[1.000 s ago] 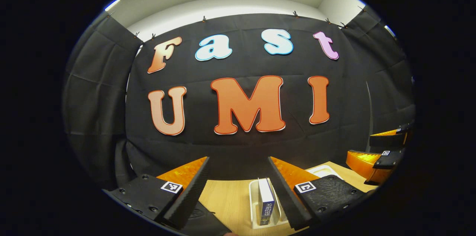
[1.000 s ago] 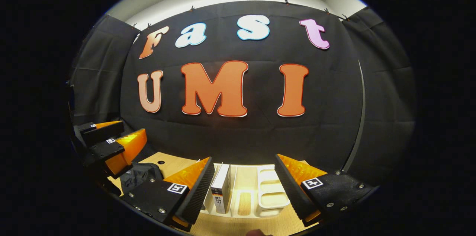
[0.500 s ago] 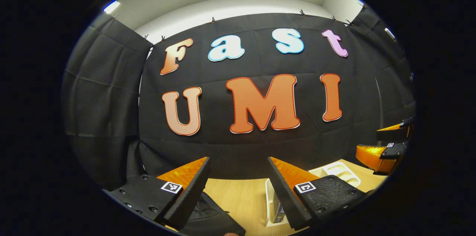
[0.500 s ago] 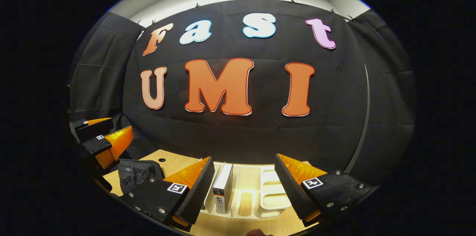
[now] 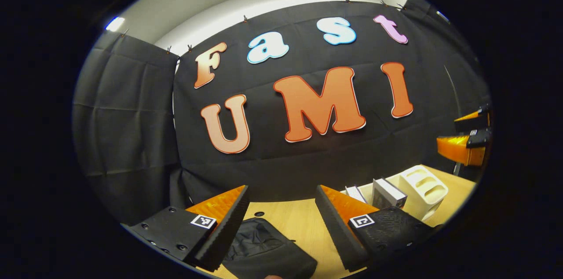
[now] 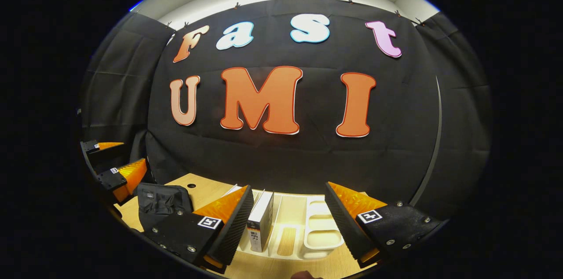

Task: Open the schoolbag, grab two books from the bookshelf and put them into the schoolbag.

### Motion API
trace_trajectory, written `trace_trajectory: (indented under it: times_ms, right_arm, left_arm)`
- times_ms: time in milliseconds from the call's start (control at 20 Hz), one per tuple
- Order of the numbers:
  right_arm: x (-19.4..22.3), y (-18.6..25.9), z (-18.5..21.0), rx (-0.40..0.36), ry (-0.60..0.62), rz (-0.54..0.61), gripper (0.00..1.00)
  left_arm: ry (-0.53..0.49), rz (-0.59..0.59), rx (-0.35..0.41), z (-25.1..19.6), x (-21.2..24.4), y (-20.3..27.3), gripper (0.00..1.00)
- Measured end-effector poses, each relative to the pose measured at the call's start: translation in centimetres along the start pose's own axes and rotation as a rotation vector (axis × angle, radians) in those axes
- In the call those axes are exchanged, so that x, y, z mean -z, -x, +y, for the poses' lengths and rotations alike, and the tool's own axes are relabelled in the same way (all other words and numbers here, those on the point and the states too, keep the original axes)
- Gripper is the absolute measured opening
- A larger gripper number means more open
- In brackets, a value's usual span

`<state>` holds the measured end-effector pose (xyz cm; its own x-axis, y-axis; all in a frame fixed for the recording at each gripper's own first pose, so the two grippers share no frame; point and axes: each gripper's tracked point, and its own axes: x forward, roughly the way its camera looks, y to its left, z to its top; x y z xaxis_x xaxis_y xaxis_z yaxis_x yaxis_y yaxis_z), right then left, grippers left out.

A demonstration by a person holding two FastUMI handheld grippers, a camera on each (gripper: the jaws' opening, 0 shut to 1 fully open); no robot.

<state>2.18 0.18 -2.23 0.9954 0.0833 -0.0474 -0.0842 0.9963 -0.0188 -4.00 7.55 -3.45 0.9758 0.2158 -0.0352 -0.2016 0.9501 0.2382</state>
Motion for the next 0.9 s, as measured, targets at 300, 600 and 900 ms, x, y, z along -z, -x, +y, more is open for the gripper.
trace_trajectory:
  times_ms: [300,600,900]
  right_arm:
    - [1.8,-0.2,-1.9,-0.032,0.017,0.015,0.96]
    - [3.9,-0.2,-4.3,-0.061,0.011,0.042,0.96]
    - [5.1,-0.2,-5.8,-0.088,0.005,0.062,0.96]
  left_arm:
    - [-0.164,0.081,-0.043,-0.4,5.4,1.2,0.95]
    - [-0.415,0.183,-0.026,-2.0,12.3,2.7,0.95]
    - [-0.656,0.331,0.034,-3.2,21.7,3.9,0.95]
